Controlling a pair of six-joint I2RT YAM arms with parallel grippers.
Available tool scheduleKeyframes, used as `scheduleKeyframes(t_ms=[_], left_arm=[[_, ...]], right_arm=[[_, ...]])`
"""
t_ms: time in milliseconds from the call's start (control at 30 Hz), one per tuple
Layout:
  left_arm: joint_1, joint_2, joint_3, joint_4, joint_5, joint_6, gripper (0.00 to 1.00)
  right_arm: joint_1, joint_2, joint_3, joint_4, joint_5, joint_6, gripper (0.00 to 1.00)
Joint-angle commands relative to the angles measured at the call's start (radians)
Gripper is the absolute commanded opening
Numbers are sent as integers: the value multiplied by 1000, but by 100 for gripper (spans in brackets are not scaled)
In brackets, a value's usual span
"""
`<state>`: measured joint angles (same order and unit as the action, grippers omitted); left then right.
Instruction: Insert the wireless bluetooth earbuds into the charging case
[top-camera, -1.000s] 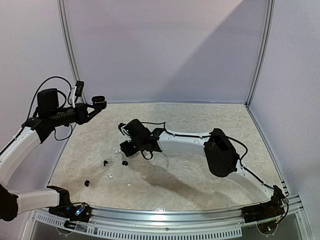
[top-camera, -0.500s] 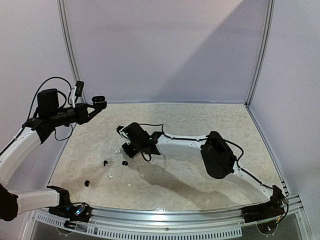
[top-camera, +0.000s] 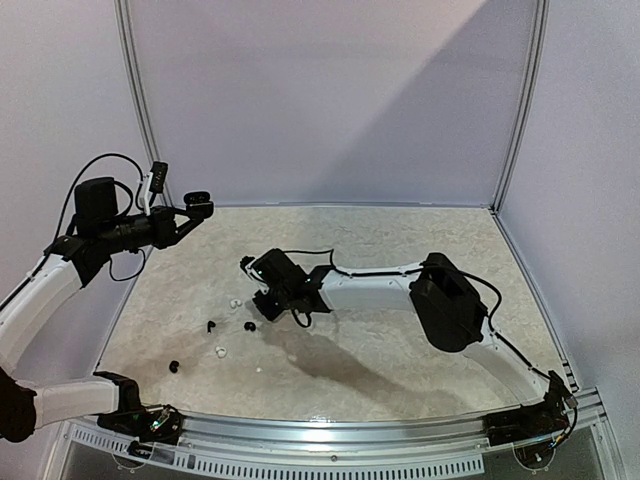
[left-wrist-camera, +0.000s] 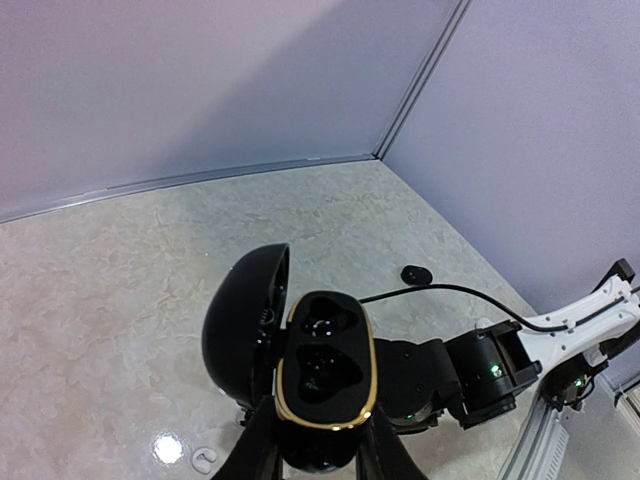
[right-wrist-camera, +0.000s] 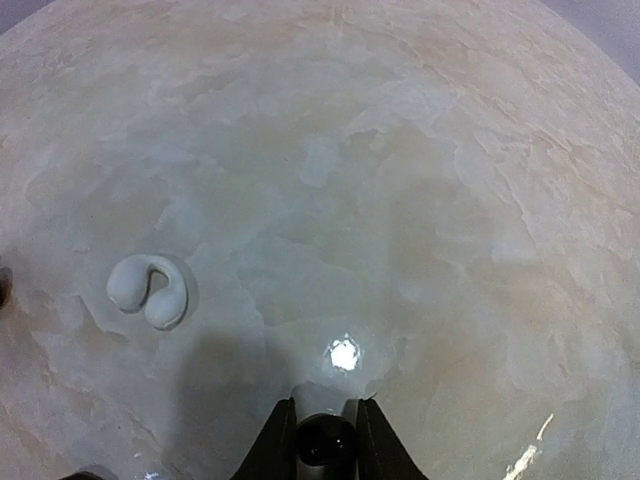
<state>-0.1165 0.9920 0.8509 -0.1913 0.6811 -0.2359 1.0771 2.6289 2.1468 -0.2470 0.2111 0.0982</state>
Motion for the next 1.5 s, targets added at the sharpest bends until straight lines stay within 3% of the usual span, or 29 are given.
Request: scheduleKeyframes(t_ms=[0,333,533,800,1000,1267,1467], left_arm=[[10,-9,-13,16,14,16,0],[10,-5,-12,18,32,31,0],[8,3,-11,24,70,52,0],[-3,12,-15,11,146,113,0],[-10,22,-23,31,165,109,0],[-12,19,-29,28,175,119,0],[-12,15,-33,26,173,128,0]], right_arm=[[2,-76,-113,-85,44,3,19],[2,-300,-482,-204,111,105,15],[2,-478,-730,-252,76,227,16],[2,-589,-885,-343,-16,387,20],[-3,-607,-834,-470,-90,393,32],[-48,-517,-592,-674,-198,284,56],[-78,-409,-397,-866,-152,159,62]])
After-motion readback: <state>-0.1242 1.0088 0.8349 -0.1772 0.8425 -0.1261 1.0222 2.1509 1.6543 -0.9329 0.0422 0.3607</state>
